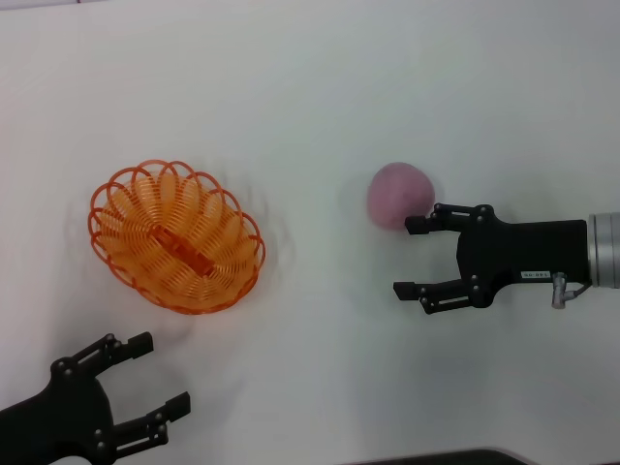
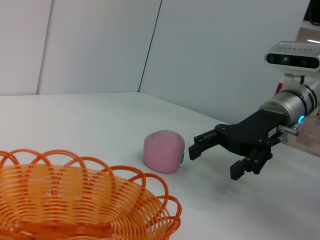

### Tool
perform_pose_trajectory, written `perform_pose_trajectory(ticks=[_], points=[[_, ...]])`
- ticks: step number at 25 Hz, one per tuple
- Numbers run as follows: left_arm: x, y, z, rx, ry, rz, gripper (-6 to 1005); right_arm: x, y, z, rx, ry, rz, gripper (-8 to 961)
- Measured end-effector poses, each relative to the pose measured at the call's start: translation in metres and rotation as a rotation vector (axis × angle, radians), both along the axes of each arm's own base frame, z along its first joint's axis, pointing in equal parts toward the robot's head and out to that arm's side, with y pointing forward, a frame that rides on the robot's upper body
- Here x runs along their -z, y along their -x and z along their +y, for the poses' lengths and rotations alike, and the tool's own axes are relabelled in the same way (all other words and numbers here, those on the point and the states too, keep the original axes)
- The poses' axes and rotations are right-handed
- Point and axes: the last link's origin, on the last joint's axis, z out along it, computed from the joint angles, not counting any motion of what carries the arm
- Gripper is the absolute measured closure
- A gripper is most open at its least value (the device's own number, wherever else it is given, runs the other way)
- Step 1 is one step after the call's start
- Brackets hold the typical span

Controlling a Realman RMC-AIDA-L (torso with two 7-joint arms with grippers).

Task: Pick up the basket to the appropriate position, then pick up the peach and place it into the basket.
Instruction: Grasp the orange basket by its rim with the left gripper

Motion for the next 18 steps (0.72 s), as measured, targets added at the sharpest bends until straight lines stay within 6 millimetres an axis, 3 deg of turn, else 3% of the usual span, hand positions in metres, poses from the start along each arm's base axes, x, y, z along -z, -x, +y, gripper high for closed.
perform_pose_trajectory(ticks=[11,18], points=[[0.000,-0.001,0.002,-0.024,0.003,-0.016,127,0.000,0.000,0.000,0.002,-0.001,0.000,22],[-0.026,0.005,0.023,-0.360,0.098,-0.183,130,0.000,0.000,0.000,0.003,0.000,0.001,22]])
